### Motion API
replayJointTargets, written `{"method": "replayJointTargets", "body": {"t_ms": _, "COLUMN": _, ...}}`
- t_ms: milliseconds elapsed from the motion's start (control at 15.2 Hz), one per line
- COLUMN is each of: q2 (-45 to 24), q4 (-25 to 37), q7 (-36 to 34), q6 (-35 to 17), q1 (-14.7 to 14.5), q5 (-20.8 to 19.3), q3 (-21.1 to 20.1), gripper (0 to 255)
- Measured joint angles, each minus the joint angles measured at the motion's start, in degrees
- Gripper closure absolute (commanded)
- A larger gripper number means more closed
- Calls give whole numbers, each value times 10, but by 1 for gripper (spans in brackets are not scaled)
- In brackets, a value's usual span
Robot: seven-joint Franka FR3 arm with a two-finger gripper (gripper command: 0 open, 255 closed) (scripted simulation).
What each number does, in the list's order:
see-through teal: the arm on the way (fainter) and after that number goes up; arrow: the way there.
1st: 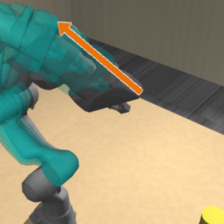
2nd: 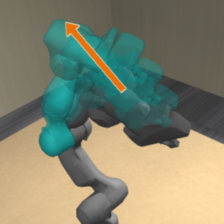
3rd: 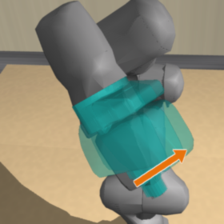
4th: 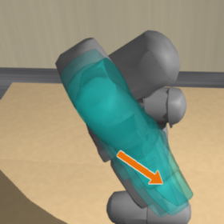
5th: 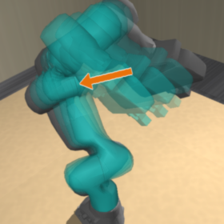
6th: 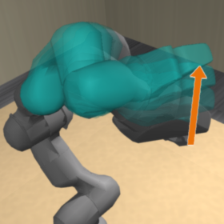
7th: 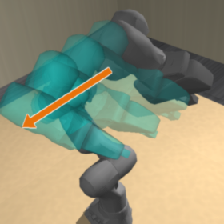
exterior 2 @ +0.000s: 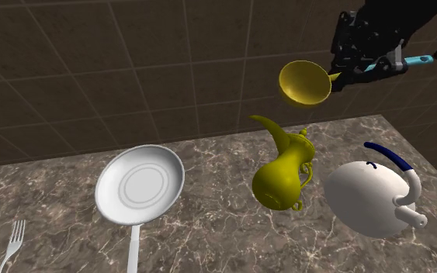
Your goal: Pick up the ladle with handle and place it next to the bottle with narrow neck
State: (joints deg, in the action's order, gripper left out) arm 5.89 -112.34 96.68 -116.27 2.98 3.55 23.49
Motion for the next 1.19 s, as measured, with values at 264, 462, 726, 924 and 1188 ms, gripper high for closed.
{"method": "replayJointTargets", "body": {"t_ms": 264, "q2": 56, "q4": -58, "q7": 30, "q6": -5, "q1": 21, "q5": -22, "q3": 18, "gripper": 255}}
{"method": "replayJointTargets", "body": {"t_ms": 462, "q2": 93, "q4": -90, "q7": 48, "q6": -1, "q1": 36, "q5": -38, "q3": 30, "gripper": 255}}
{"method": "replayJointTargets", "body": {"t_ms": 726, "q2": 135, "q4": -124, "q7": 87, "q6": 5, "q1": 62, "q5": -59, "q3": 56, "gripper": 255}}
{"method": "replayJointTargets", "body": {"t_ms": 924, "q2": 166, "q4": -138, "q7": 117, "q6": 20, "q1": 82, "q5": -76, "q3": 75, "gripper": 255}}
{"method": "replayJointTargets", "body": {"t_ms": 1188, "q2": 203, "q4": -157, "q7": 157, "q6": 35, "q1": 109, "q5": -99, "q3": 102, "gripper": 255}}
